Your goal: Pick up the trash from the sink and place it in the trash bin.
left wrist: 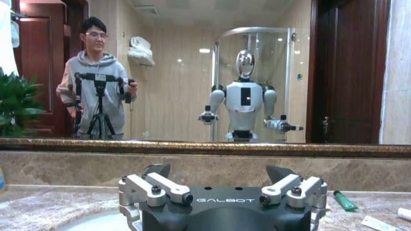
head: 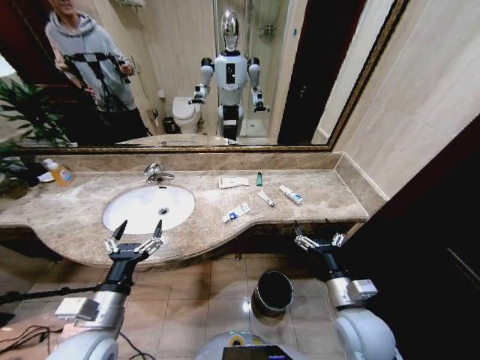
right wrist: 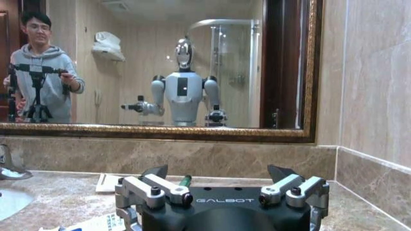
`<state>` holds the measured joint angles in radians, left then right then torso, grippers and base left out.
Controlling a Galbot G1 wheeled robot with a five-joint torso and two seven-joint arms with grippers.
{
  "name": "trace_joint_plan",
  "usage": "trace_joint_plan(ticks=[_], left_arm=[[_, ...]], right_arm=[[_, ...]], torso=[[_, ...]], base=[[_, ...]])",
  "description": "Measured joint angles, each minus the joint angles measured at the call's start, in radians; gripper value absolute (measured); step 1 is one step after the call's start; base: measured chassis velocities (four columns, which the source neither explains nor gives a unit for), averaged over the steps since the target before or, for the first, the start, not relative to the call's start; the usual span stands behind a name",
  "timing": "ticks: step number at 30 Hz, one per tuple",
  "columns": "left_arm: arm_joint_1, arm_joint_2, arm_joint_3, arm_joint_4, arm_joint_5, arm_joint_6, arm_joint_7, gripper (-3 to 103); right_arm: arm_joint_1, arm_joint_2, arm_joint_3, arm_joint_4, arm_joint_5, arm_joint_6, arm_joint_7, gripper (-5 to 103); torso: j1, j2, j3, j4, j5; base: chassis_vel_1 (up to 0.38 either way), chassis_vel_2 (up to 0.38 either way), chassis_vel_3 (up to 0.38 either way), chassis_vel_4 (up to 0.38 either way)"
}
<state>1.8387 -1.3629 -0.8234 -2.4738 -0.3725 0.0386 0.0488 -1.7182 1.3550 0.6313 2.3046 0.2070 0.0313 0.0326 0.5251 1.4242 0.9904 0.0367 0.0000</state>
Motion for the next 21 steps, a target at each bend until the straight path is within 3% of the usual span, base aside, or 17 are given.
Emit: trace_joint_plan(ticks=[21], left_arm=[[0.0,0.0,0.0,0.0,0.0,0.0,0.0,100]], right_arm=[[0.074,-0.051,-0.003,-0.078,0.052,-0.029,-0.014,100]], torso=[[0.0,0.0,0.0,0.0,0.0]], base=[[0.0,0.0,0.0,0.0]])
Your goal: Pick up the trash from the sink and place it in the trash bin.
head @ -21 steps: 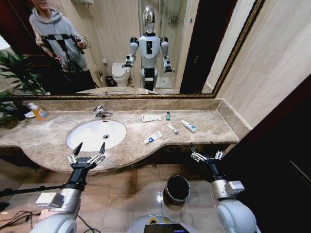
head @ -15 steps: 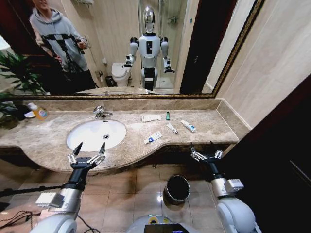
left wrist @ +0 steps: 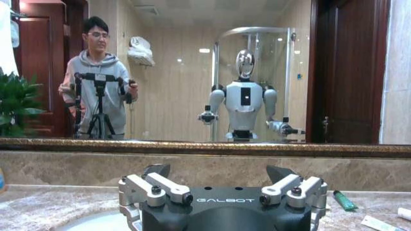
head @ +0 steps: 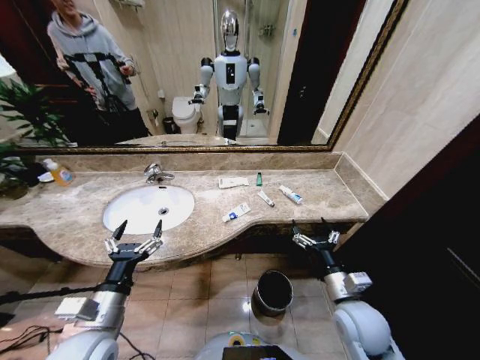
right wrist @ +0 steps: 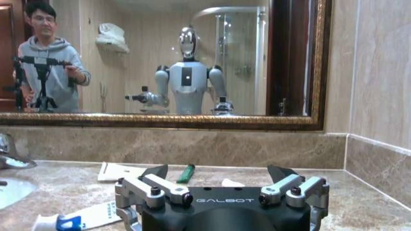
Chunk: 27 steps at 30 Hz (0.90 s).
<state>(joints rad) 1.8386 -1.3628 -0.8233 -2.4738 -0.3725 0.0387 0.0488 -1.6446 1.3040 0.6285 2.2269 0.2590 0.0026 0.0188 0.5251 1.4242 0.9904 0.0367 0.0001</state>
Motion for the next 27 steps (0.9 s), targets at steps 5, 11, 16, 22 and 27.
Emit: trace_joint_plan(ticks=[5,11,16,22,27], left_arm=[[0.0,0.0,0.0,0.0,0.0,0.0,0.0,100],[0.0,0.0,0.0,0.0,0.0,0.0,0.0,100],[0.0,0.0,0.0,0.0,0.0,0.0,0.0,100],[0.0,0.0,0.0,0.0,0.0,0.0,0.0,100],[0.0,0.0,0.0,0.0,0.0,0.0,0.0,100]], right_arm=[[0.105,-0.065,-0.01,-0.085,0.062,-0.038,0.0,100],[0.273,-0.148,-0.038,-0.236,0.132,-0.071,-0.025,100],[0.498,-0.236,-0.091,-0.462,0.149,-0.119,-0.081,100],[0.658,-0.292,-0.141,-0.667,0.182,-0.122,-0.156,100],[0.719,-0.314,-0.185,-0.76,0.229,-0.136,-0.207,100]], torso=[[0.0,0.0,0.0,0.0,0.0],[0.0,0.0,0.0,0.0,0.0001],[0.0,0.0,0.0,0.0003,-0.0001],[0.0,0.0,0.0,0.0002,0.0001],[0.0,0.0,0.0,0.0,0.0]], base=[[0.0,0.0,0.0,0.0],[0.0,0.0,0.0,0.0],[0.0,0.0,0.0,0.0],[0.0,0.0,0.0,0.0],[0.0,0.0,0.0,0.0]])
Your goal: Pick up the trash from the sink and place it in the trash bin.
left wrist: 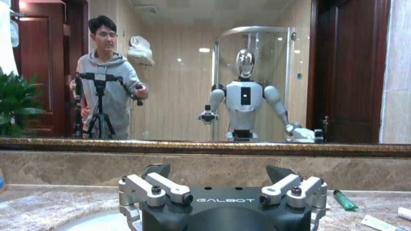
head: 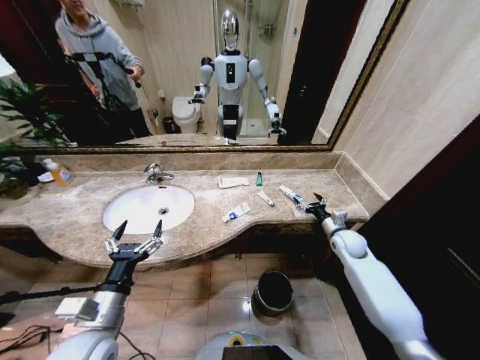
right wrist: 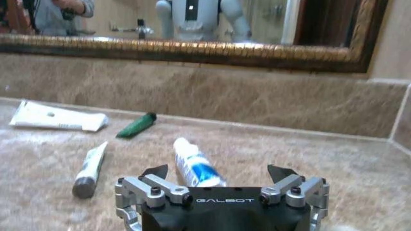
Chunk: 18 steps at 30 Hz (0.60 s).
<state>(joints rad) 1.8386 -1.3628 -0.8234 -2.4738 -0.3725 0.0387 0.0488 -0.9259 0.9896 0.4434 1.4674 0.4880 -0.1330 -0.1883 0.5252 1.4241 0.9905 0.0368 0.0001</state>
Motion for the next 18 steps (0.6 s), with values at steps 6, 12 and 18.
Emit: trace_joint_plan(ticks=[6,12,18], left_arm=[[0.0,0.0,0.0,0.0,0.0,0.0,0.0,100],[0.0,0.0,0.0,0.0,0.0,0.0,0.0,100],[0.0,0.0,0.0,0.0,0.0,0.0,0.0,100]], right_arm=[[0.041,0.014,-0.038,-0.055,-0.011,0.008,-0.017,100],[0.061,0.018,-0.037,-0.08,-0.014,0.016,-0.012,96],[0.055,0.019,-0.038,-0.08,-0.028,0.018,-0.027,81]], torso=[[0.0,0.0,0.0,0.0,0.0003],[0.0,0.0,0.0,0.0,0.0],[0.0,0.0,0.0,-0.0001,-0.0001]], base=[[0.0,0.0,0.0,0.0],[0.0,0.0,0.0,0.0],[0.0,0.0,0.0,0.0]])
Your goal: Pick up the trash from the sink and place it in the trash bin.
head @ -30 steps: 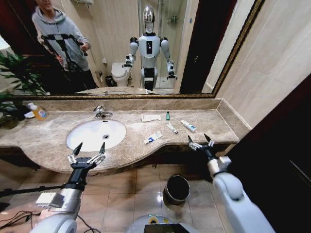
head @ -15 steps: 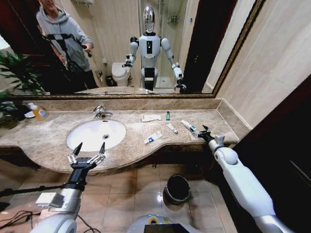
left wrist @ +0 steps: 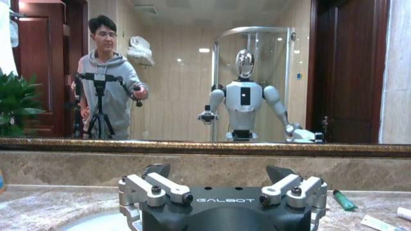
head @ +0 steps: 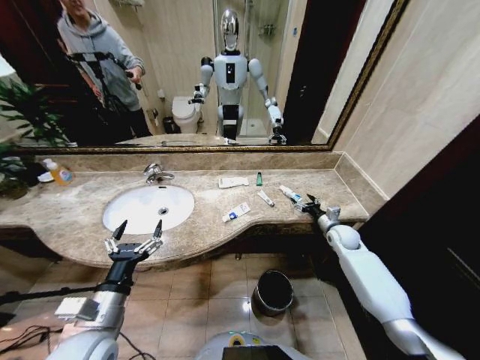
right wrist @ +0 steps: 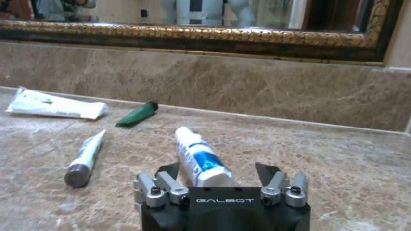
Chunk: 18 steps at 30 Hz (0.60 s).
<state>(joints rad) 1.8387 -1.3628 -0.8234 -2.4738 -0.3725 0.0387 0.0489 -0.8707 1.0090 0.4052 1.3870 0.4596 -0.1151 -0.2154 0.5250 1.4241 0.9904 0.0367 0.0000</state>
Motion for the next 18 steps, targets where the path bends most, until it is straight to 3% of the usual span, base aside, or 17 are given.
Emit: trace_joint_plan(ticks=[18], left_arm=[[0.0,0.0,0.0,0.0,0.0,0.0,0.0,100]], right_arm=[[-0.018,0.012,0.019,0.015,-0.013,0.006,-0.008,34]], torso=[[0.0,0.0,0.0,0.0001,0.0]], base=[[0.0,0.0,0.0,0.0]])
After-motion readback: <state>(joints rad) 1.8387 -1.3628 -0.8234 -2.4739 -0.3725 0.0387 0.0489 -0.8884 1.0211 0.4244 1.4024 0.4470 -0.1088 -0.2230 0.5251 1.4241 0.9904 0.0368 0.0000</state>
